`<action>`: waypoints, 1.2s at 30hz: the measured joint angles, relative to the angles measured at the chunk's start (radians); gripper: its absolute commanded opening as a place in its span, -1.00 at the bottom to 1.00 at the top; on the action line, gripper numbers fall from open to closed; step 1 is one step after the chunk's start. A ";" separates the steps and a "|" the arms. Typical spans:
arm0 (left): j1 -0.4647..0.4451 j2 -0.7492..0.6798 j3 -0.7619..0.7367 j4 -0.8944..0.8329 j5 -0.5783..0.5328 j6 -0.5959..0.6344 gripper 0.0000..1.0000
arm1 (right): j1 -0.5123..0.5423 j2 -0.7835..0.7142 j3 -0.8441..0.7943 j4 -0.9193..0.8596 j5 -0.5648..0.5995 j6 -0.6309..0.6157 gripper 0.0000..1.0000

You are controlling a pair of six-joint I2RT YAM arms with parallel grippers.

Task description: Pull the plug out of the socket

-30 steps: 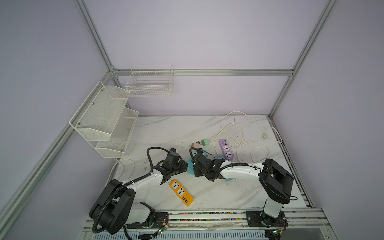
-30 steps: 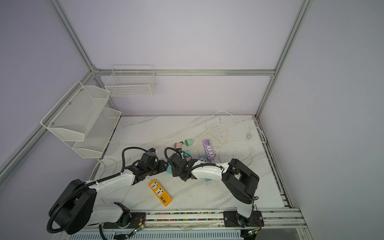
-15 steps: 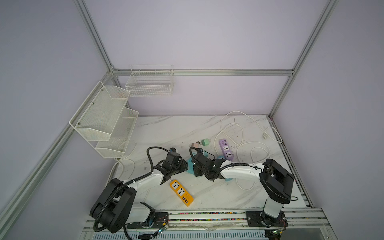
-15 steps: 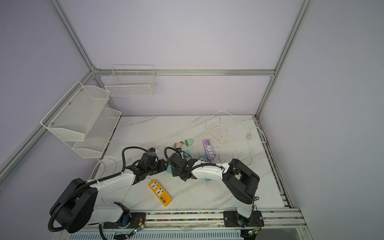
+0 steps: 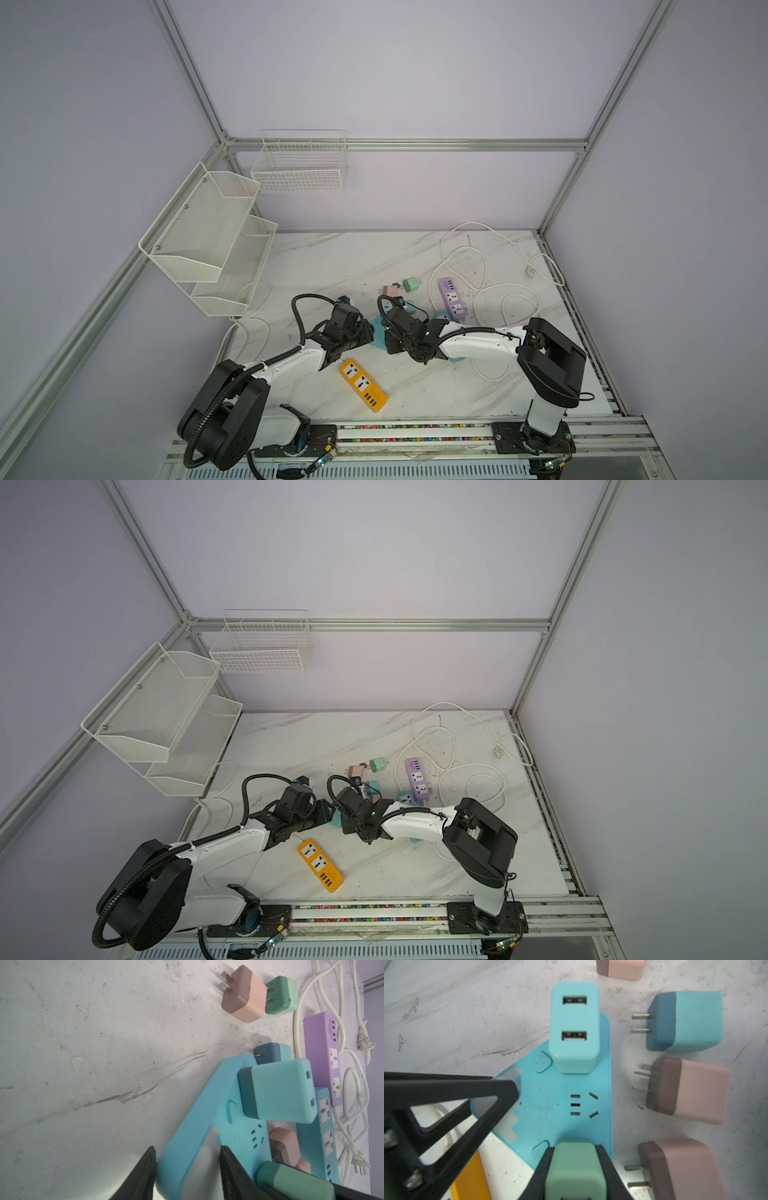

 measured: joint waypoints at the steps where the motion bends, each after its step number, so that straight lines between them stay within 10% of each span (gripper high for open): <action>1: 0.000 -0.003 -0.002 -0.001 -0.001 0.000 -0.04 | 0.000 0.000 -0.002 0.002 -0.004 0.003 -0.40; 36: -0.002 -0.016 -0.011 -0.005 -0.006 0.019 -0.04 | 0.023 0.022 0.028 -0.020 0.029 -0.006 -0.39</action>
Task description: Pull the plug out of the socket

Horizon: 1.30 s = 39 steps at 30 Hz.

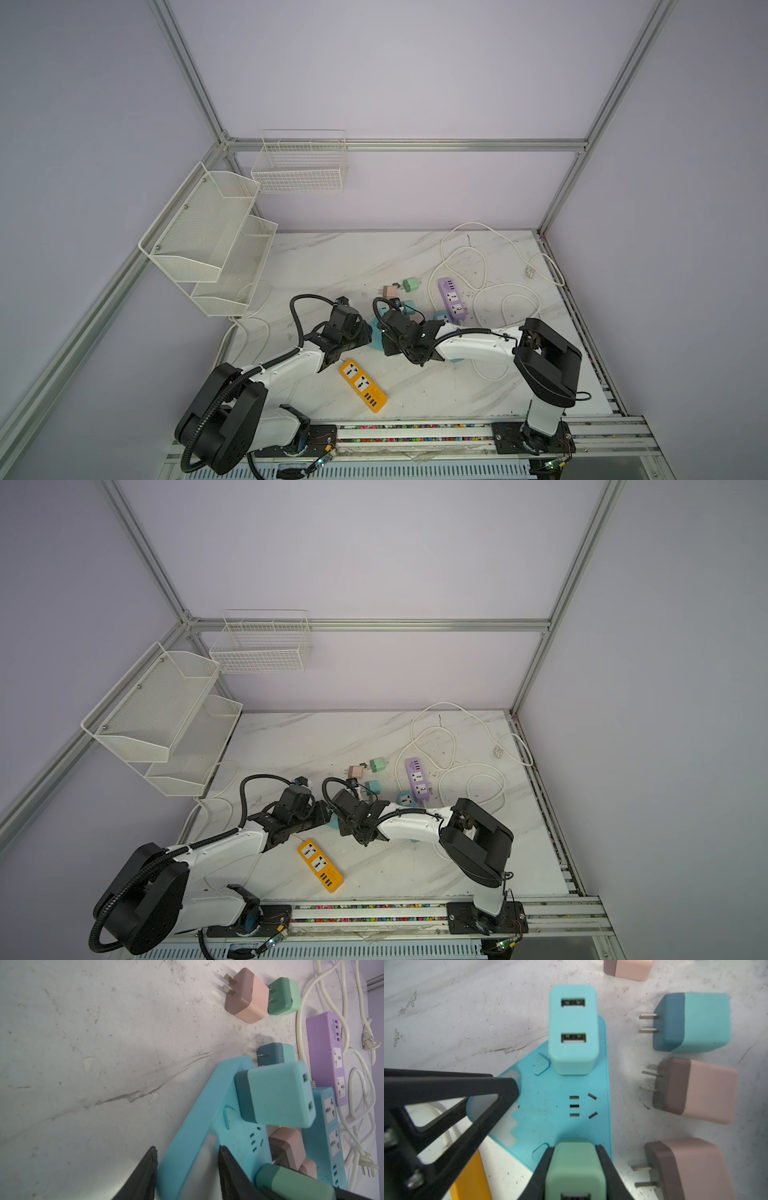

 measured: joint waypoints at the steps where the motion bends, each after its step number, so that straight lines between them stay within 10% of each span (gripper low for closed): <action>1: 0.001 0.000 0.001 -0.003 0.007 0.002 0.00 | -0.001 0.000 0.000 0.000 -0.003 0.000 -0.39; 39: -0.001 0.085 0.093 -0.109 0.056 0.037 0.06 | -0.031 -0.010 -0.021 0.018 -0.021 -0.016 -0.41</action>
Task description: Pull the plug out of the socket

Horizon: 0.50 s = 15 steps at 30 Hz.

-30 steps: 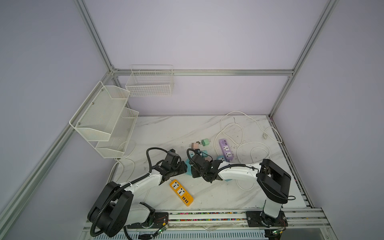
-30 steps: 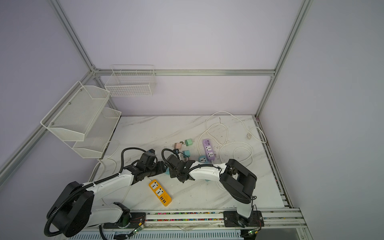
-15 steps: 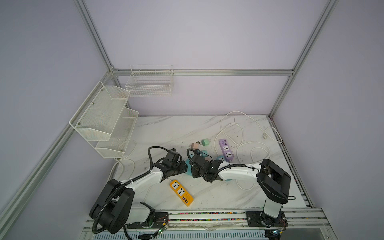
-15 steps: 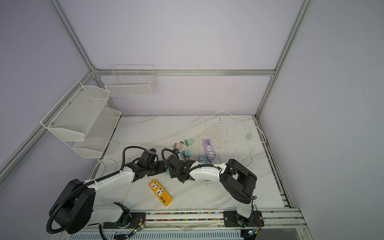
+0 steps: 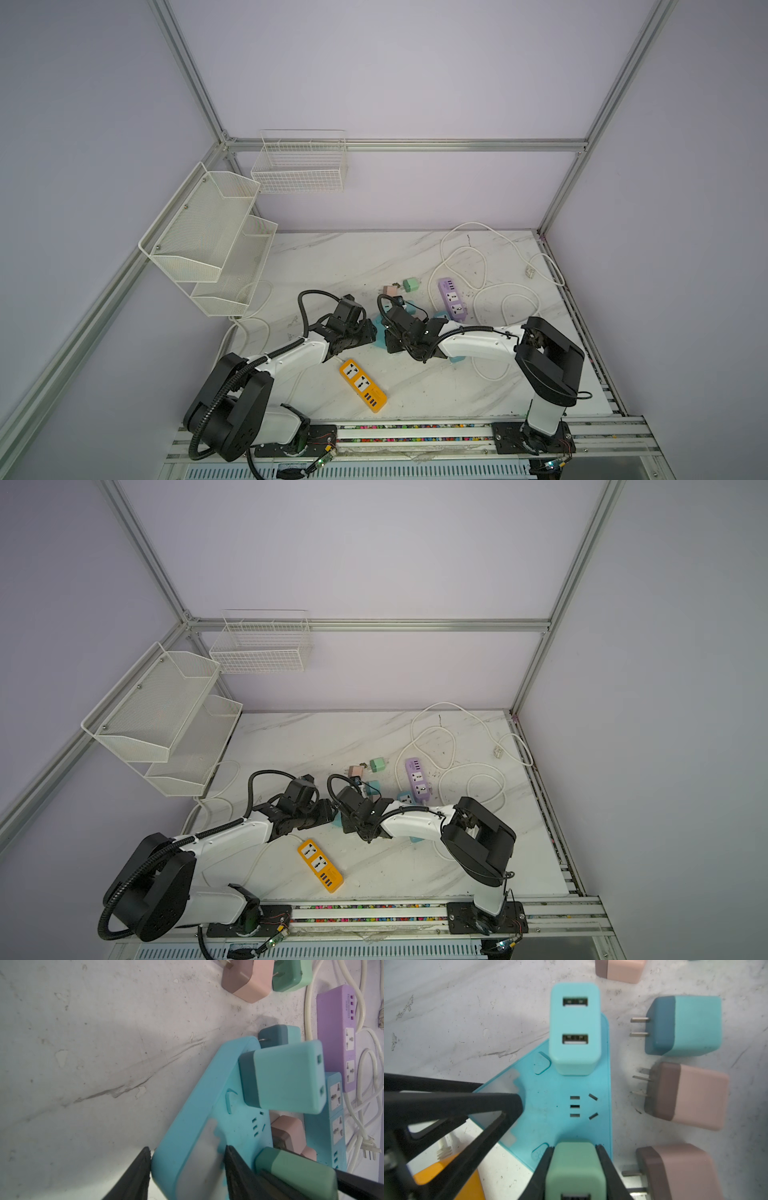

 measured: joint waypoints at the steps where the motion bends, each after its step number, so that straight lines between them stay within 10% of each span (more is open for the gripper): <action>1: -0.001 0.000 0.000 0.002 -0.002 0.000 0.06 | 0.002 0.000 0.000 0.000 0.002 0.000 -0.41; 15: -0.008 -0.005 -0.003 0.008 -0.013 -0.014 0.06 | 0.002 -0.007 -0.006 0.004 -0.014 -0.011 -0.39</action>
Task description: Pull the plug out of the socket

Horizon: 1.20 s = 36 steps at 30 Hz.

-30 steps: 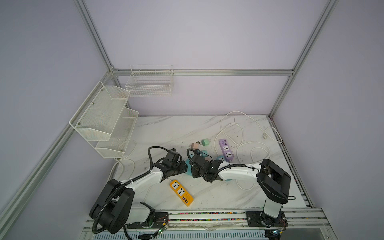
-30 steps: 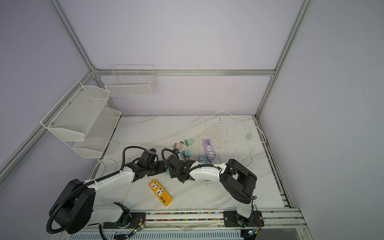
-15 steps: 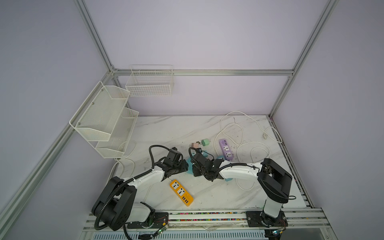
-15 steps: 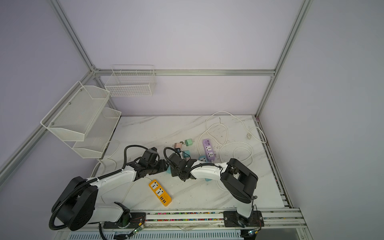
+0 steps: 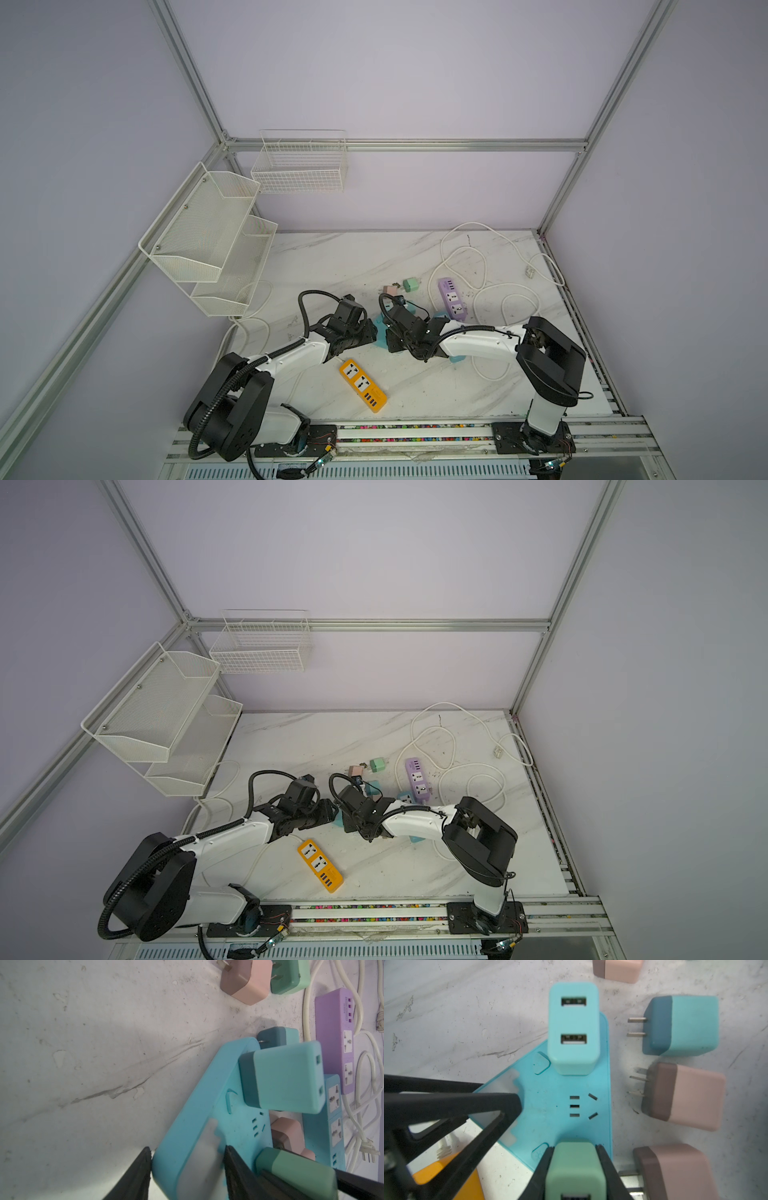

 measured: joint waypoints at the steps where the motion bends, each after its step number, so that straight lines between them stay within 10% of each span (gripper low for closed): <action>1: 0.000 0.000 0.000 0.000 0.000 0.000 0.06 | 0.007 0.005 0.005 -0.005 0.009 -0.007 -0.38; 36: -0.023 -0.008 -0.021 0.026 -0.033 -0.036 0.06 | 0.036 0.024 0.053 -0.081 0.061 -0.014 -0.32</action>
